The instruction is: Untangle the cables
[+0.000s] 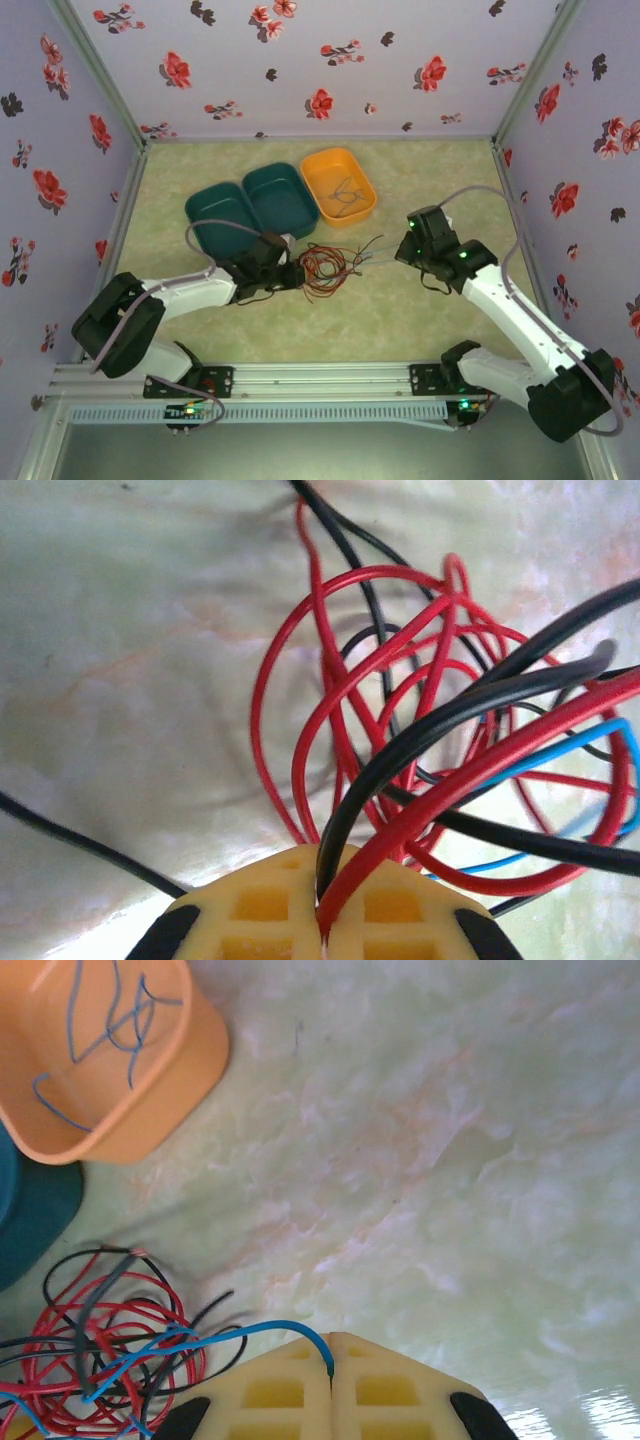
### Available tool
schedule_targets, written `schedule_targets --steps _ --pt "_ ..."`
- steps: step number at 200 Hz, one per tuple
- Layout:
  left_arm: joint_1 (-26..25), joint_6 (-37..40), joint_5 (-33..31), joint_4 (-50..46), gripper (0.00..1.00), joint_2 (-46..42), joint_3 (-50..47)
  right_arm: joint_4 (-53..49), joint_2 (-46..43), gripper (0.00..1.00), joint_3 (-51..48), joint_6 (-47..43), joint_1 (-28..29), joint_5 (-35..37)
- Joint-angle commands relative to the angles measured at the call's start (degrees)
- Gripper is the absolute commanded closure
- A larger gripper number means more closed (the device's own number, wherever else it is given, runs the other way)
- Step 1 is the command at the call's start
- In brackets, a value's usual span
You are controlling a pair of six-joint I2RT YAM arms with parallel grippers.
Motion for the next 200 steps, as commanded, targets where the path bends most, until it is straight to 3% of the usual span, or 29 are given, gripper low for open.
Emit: schedule_targets --steps 1,88,103,127,200 --pt "0.4 0.4 -2.8 -2.4 1.00 0.0 -1.9 -7.4 -1.9 1.00 5.1 -4.5 -0.5 6.0" --pt "0.3 -0.1 -3.3 -1.6 1.00 0.8 -3.5 -10.3 -5.3 1.00 19.8 -11.4 -0.5 0.4" --pt "0.1 0.0 -3.3 -1.2 0.83 0.2 -3.6 -10.7 -4.7 1.00 21.5 -12.6 -0.5 -1.6" --pt "-0.5 0.6 -3.3 -0.8 0.70 -1.3 -3.6 -11.1 -3.9 1.00 22.9 -13.2 -0.5 -3.7" --pt "-1.3 0.6 -3.5 -0.6 0.64 -0.7 -4.5 -15.7 -1.8 1.00 32.9 -17.7 -0.5 -5.8"
